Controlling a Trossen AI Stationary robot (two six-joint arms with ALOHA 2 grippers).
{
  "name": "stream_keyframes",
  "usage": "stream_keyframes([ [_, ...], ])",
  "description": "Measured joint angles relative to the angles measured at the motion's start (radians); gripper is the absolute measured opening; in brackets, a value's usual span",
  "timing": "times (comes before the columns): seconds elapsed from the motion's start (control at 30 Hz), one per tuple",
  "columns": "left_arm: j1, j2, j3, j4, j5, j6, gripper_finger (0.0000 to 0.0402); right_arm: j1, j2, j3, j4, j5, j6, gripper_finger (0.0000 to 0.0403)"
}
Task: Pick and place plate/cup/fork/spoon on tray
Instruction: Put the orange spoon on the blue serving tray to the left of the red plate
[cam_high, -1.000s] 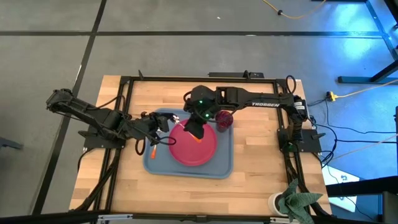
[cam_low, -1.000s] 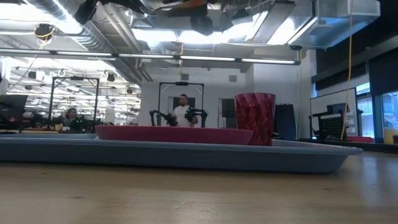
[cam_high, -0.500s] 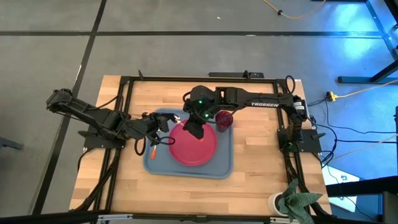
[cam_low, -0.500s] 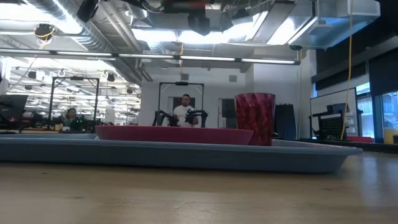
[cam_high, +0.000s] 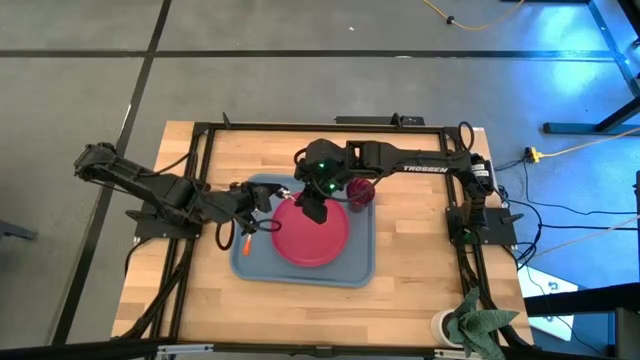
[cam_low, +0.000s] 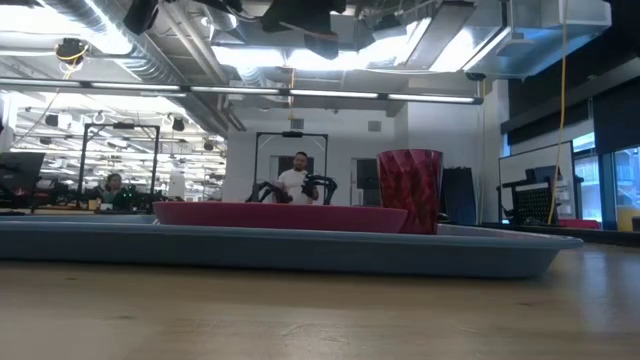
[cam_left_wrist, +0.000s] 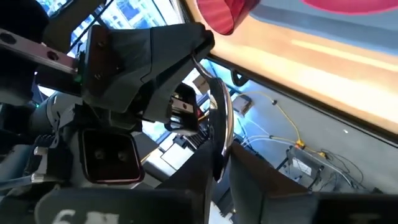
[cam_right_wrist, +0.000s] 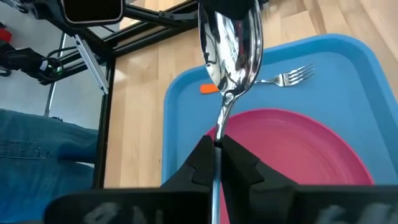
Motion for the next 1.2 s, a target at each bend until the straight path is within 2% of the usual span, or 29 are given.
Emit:
stream_keyframes([
  [0.27, 0.004, 0.001, 0.0, 0.017, 0.05, -0.112, 0.0043, 0.002, 0.0, 0.0, -0.004, -0.011, -0.001, 0.0014],
  [0.5, 0.003, 0.002, 0.0, 0.041, -0.017, -0.057, 0.0043, -0.001, 0.0, 0.002, 0.006, 0.001, -0.026, 0.0013],
  [0.77, 0.003, -0.029, 0.0, 0.041, -0.006, -0.069, 0.0044, 0.0, -0.001, 0.004, 0.025, 0.0, -0.026, 0.0013],
  [1.0, 0.022, -0.029, 0.0, 0.008, -0.044, -0.192, 0.0044, -0.001, -0.001, 0.004, 0.029, 0.018, -0.025, 0.0012],
  [1.2, 0.029, -0.029, 0.0, -0.007, -0.046, -0.202, 0.0044, -0.001, -0.001, 0.004, 0.028, 0.029, -0.026, 0.0012],
])
